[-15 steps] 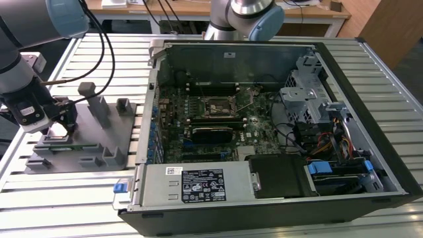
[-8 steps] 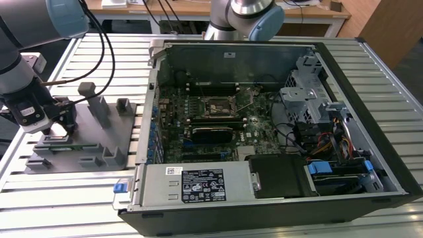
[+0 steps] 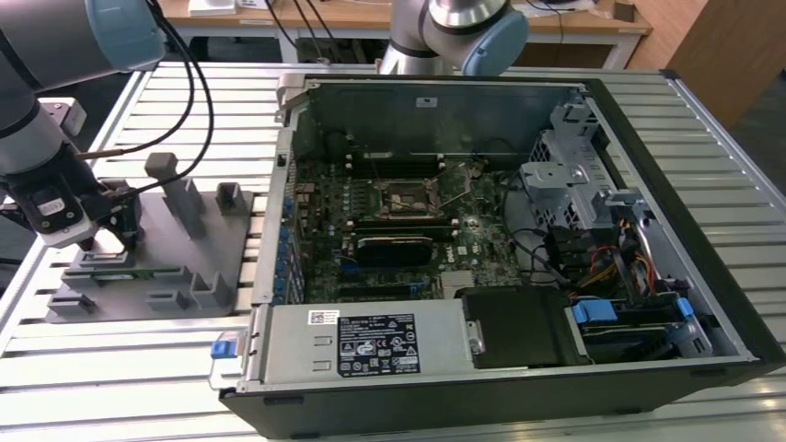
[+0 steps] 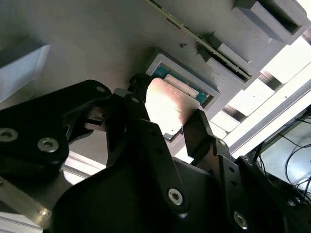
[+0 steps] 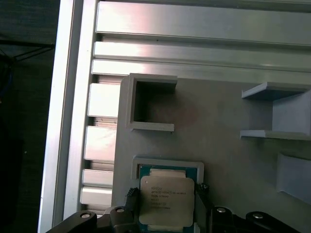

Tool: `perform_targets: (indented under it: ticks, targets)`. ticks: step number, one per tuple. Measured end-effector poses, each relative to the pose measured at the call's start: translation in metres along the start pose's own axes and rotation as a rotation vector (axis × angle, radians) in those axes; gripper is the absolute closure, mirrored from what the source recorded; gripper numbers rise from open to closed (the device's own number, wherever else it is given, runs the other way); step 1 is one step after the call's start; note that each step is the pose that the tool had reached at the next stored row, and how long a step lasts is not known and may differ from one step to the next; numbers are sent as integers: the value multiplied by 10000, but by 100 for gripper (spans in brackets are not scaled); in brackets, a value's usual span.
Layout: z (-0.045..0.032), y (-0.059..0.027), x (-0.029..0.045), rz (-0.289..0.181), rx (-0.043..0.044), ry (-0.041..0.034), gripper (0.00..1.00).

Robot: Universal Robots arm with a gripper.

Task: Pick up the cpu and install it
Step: 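Pick up the cpu and move it towards the insertion slot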

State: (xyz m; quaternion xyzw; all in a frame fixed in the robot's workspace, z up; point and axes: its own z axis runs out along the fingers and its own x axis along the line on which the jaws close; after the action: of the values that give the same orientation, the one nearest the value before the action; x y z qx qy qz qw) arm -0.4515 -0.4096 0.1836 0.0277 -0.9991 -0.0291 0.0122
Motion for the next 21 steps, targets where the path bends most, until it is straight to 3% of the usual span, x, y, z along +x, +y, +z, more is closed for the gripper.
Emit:
perform_targets:
  ticks: [8,21]
  targets:
    - [-59,3,2,0,1,2,45]
    - [-227,13,5,1,1,2,45]
